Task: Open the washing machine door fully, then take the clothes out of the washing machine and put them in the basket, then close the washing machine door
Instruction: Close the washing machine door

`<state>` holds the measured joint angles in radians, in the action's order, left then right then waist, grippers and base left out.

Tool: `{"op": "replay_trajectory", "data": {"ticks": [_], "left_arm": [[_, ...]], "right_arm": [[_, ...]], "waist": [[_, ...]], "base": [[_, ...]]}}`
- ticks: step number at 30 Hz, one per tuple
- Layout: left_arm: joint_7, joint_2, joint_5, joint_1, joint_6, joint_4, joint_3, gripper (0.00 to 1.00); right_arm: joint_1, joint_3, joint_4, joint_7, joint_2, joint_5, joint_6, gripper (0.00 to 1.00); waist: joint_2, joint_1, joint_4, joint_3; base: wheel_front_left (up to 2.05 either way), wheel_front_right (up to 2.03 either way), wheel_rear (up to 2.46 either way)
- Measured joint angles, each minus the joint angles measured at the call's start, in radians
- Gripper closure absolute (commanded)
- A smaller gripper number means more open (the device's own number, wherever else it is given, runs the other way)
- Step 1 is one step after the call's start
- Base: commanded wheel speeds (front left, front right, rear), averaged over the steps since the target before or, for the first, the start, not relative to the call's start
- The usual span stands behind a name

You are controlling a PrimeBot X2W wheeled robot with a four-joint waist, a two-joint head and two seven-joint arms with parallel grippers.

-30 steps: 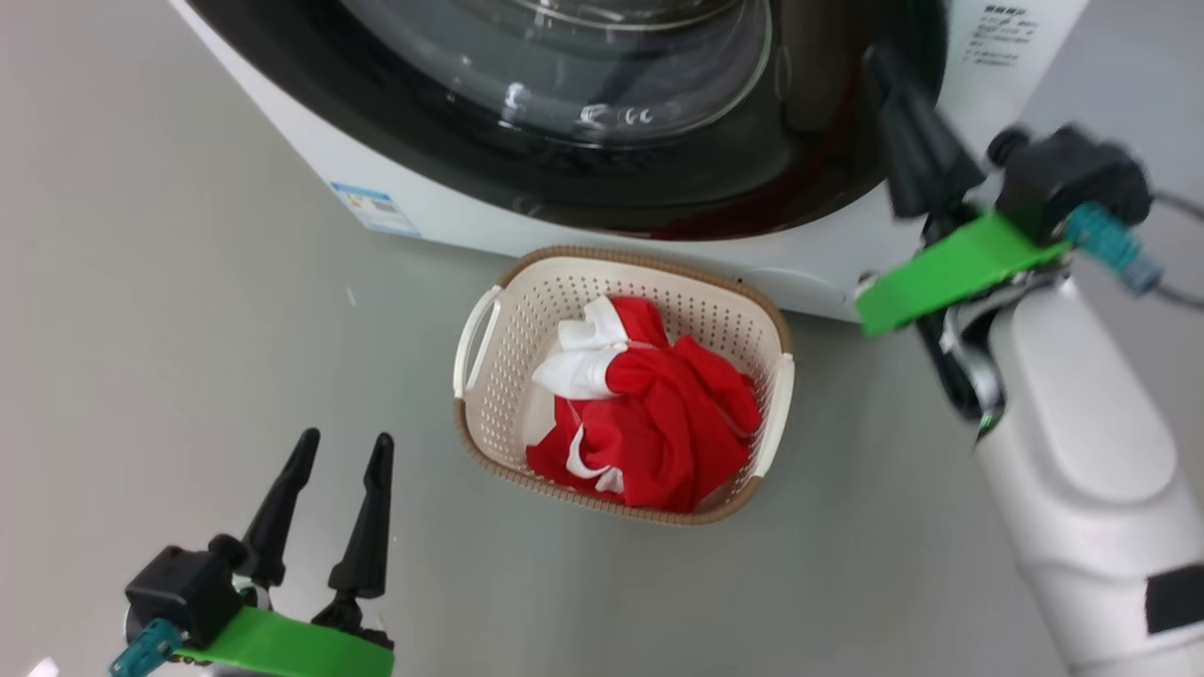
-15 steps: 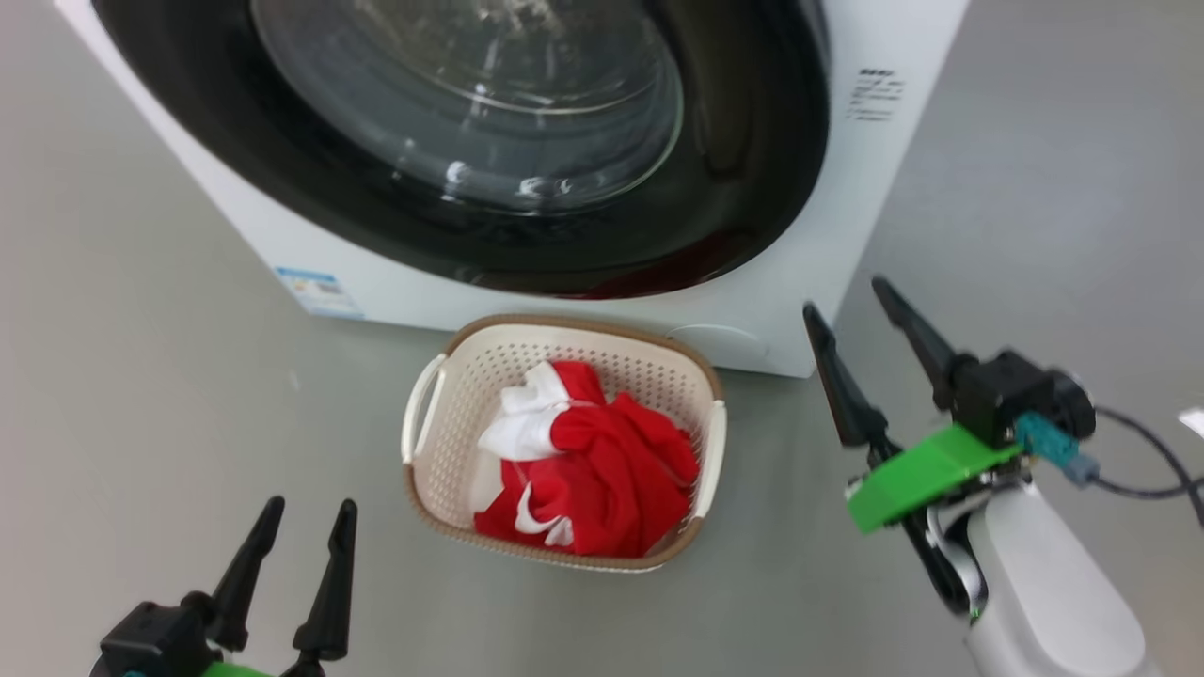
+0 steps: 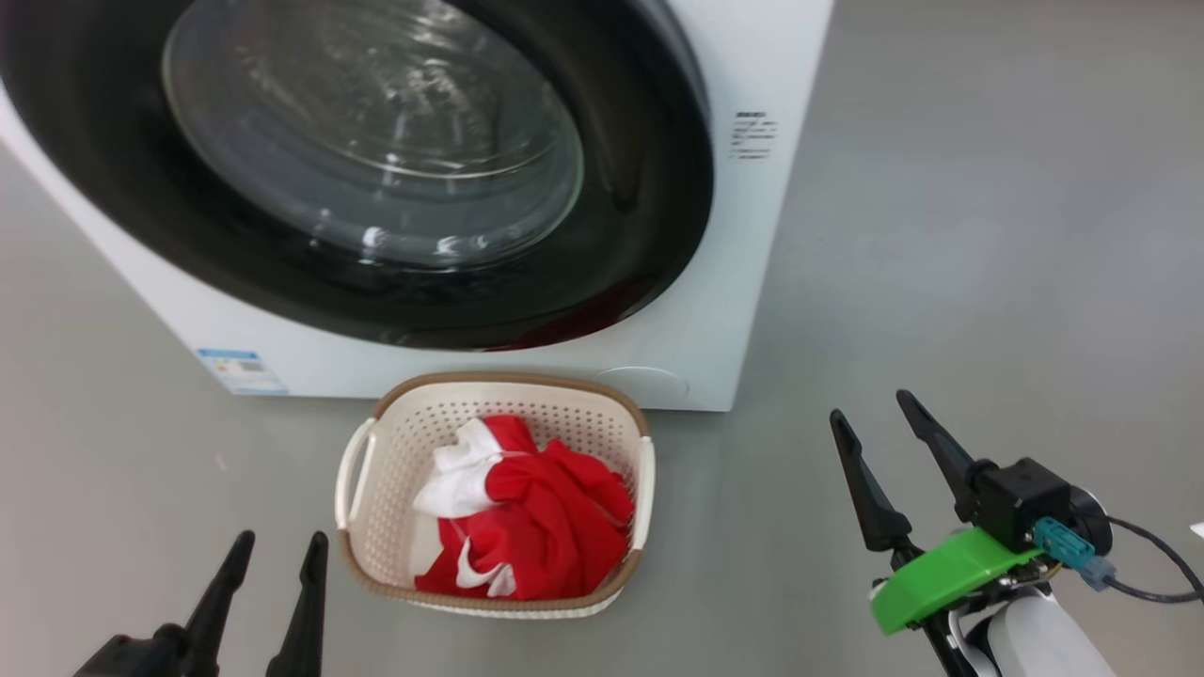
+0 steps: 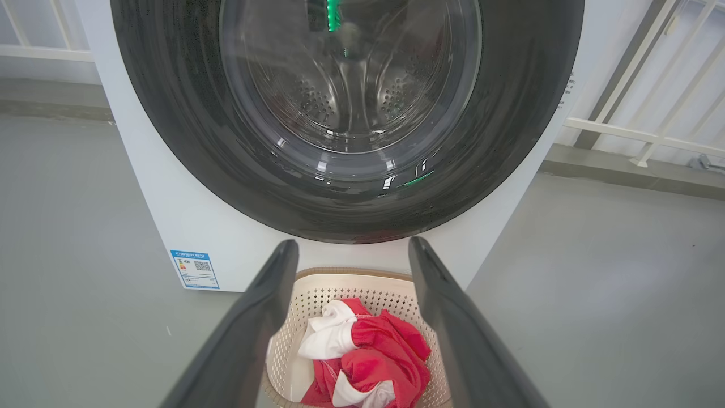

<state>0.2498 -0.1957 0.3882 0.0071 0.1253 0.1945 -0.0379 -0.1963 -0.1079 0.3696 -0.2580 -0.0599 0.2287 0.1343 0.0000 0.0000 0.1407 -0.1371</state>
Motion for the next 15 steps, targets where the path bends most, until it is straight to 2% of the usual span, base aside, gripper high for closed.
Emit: {"op": "replay_trajectory", "data": {"ticks": [15], "left_arm": [[0.000,0.000,-0.002,0.061,0.000,-0.012,0.053,0.00]], "right_arm": [[0.136,0.040,-0.058,0.000,0.005,0.000,0.000,0.00]], "waist": [[0.0000,0.0000,-0.105,0.065]], "base": [[0.00,0.00,0.00]]}}
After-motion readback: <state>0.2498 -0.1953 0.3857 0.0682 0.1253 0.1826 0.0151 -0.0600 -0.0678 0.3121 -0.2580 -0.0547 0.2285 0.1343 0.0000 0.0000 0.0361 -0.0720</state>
